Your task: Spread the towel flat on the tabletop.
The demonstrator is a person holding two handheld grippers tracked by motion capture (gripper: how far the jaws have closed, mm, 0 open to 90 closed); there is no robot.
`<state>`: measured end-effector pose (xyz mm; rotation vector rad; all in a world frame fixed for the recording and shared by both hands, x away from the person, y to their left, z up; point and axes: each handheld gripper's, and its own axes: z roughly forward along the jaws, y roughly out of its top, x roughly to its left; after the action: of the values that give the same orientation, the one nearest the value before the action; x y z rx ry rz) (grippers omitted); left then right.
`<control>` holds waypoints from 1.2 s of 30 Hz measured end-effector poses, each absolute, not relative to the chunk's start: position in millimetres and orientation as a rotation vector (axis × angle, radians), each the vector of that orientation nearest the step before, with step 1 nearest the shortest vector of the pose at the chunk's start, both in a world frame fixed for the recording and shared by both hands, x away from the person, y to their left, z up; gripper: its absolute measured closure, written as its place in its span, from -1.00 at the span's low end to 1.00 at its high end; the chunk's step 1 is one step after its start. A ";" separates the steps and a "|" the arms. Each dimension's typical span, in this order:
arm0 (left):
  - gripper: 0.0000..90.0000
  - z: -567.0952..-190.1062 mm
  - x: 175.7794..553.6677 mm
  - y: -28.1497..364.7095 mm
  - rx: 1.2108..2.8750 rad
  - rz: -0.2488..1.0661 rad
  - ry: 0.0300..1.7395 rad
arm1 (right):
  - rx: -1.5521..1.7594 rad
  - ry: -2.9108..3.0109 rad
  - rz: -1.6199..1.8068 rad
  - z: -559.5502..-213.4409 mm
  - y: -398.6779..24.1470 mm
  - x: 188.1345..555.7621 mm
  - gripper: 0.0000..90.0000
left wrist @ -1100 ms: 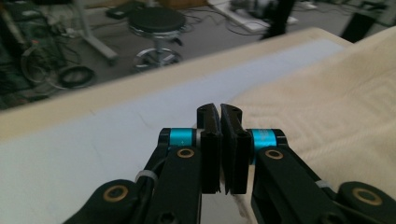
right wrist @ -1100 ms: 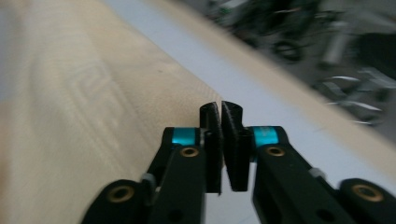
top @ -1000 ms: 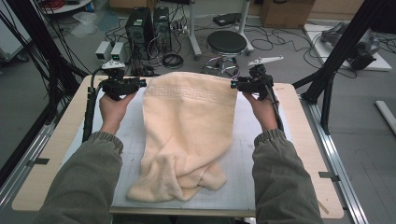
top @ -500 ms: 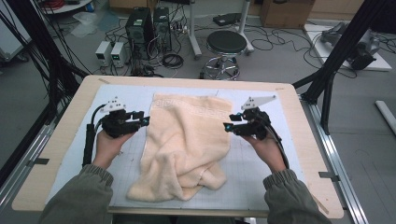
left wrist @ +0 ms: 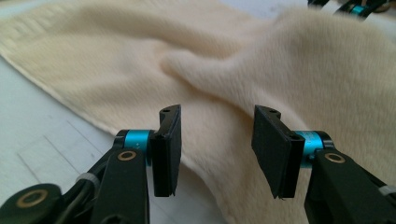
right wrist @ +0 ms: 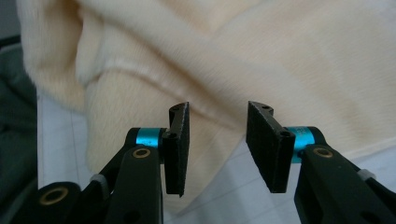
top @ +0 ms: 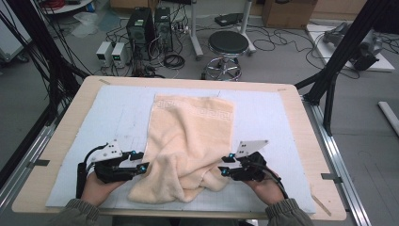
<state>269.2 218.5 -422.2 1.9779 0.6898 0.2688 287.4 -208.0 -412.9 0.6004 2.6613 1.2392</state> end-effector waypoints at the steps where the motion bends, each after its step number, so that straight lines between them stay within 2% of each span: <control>1: 0.21 -425.8 270.6 217.1 1.999 0.249 0.694 | 0.600 2.695 1.230 -418.7 -205.1 286.4 0.34; 5: 0.28 -441.8 275.6 204.7 2.119 0.134 0.687 | 0.569 2.790 1.153 -435.5 -193.5 286.1 0.34; 7: 0.34 -444.0 274.7 200.7 2.135 0.158 0.671 | 0.564 2.780 1.160 -437.4 -192.3 286.8 0.42; 10: 0.67 -442.0 277.5 199.7 2.153 0.163 0.694 | 0.584 2.764 1.153 -437.5 -193.7 287.6 0.69; 12: 0.80 -440.7 277.2 198.3 2.153 0.179 0.705 | 0.566 2.767 1.152 -437.2 -194.2 289.4 0.90; 18: 0.89 -427.4 276.4 215.4 2.070 0.231 0.757 | 0.587 2.780 1.135 -430.5 -204.2 290.0 0.94; 21: 0.88 -422.9 275.8 227.2 2.018 0.252 0.802 | 0.628 2.768 1.135 -428.8 -215.0 291.1 0.92; 22: 0.87 -422.3 275.8 229.7 2.009 0.246 0.804 | 0.631 2.768 1.136 -428.7 -216.5 290.8 0.80; 23: 0.85 -421.6 274.9 231.2 2.002 0.235 0.805 | 0.652 2.747 1.127 -427.1 -216.7 289.0 0.59; 26: 0.57 -418.1 268.9 232.4 1.980 0.213 0.780 | 0.592 2.684 1.243 -414.2 -215.3 279.7 0.53; 29: 0.39 -414.5 260.2 232.1 1.975 0.212 0.744 | 0.477 2.649 1.317 -400.6 -201.7 267.0 0.46; 32: 0.25 -414.5 252.8 231.6 1.983 0.211 0.706 | 0.383 2.665 1.316 -398.0 -181.5 262.3 0.37; 36: 0.24 -424.5 251.3 223.5 2.052 0.150 0.683 | 0.299 2.697 1.244 -407.1 -155.1 262.2 0.29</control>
<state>251.3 223.5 -424.5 2.0522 0.6831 0.1500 262.2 -155.1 -407.1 0.2989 2.6966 1.2436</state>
